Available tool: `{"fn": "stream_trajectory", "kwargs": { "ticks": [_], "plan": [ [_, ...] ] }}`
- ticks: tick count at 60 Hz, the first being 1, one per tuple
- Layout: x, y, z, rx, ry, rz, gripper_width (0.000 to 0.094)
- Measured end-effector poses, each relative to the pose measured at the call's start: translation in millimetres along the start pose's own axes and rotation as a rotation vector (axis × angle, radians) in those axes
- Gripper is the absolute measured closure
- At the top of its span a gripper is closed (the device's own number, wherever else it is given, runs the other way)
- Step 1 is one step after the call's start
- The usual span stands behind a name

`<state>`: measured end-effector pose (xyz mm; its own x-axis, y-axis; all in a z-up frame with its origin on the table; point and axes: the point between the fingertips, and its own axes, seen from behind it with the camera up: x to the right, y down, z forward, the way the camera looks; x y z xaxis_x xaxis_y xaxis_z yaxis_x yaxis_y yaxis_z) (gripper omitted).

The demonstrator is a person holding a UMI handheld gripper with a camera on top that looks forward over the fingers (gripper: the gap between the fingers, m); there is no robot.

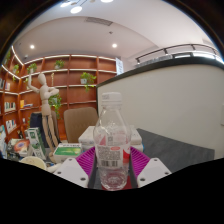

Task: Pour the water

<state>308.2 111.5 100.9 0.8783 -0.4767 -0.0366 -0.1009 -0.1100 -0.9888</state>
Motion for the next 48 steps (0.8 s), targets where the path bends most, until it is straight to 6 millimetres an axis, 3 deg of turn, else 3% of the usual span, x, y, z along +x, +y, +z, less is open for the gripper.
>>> {"fn": "stream_trajectory", "kwargs": {
  "ticks": [5,11,14,22,28,36,48],
  "plan": [
    [1,5,-2,-0.030,0.000,0.006,0.0341],
    [-2,20,-12,-0.093,-0.030,0.002,0.0105],
    [-3,24,-20,-0.098,-0.037,0.001,0.0049],
    [-11,33,-58,-0.127,-0.075,-0.049,0.0056],
    [-26,38,-102,-0.154,-0.139,-0.089,0.0056],
    [-41,28,-161,-0.141,-0.209,-0.117,0.0057],
    [-93,22,-236,-0.134,-0.373,-0.125,0.0061]
  ]
}}
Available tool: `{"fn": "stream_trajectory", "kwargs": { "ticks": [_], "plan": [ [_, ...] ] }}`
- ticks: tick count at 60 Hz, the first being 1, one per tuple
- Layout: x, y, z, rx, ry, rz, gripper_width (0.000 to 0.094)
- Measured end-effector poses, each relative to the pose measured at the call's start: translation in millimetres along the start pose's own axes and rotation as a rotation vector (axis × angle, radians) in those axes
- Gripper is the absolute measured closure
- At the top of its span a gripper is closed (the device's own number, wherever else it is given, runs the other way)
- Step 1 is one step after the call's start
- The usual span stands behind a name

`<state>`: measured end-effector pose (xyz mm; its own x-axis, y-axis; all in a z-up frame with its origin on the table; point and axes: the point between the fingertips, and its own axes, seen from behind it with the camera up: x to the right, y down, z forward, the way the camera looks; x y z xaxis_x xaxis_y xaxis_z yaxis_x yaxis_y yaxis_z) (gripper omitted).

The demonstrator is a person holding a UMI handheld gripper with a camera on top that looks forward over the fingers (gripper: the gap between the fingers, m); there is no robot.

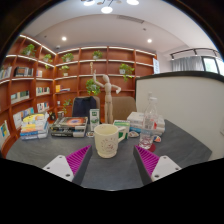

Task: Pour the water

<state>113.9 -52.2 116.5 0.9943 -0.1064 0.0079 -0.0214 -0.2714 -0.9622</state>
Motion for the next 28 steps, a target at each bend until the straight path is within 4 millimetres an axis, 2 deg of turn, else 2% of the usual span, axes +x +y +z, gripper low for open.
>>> {"fn": "stream_trajectory", "kwargs": {
  "ticks": [9,20,28],
  "plan": [
    [-39,1,-22,0.019,-0.056,-0.015,0.0060],
    [-77,7,-35,0.011,-0.112,-0.049,0.0061],
    [-100,1,-41,0.033,-0.155,-0.062,0.0060]
  ]
}}
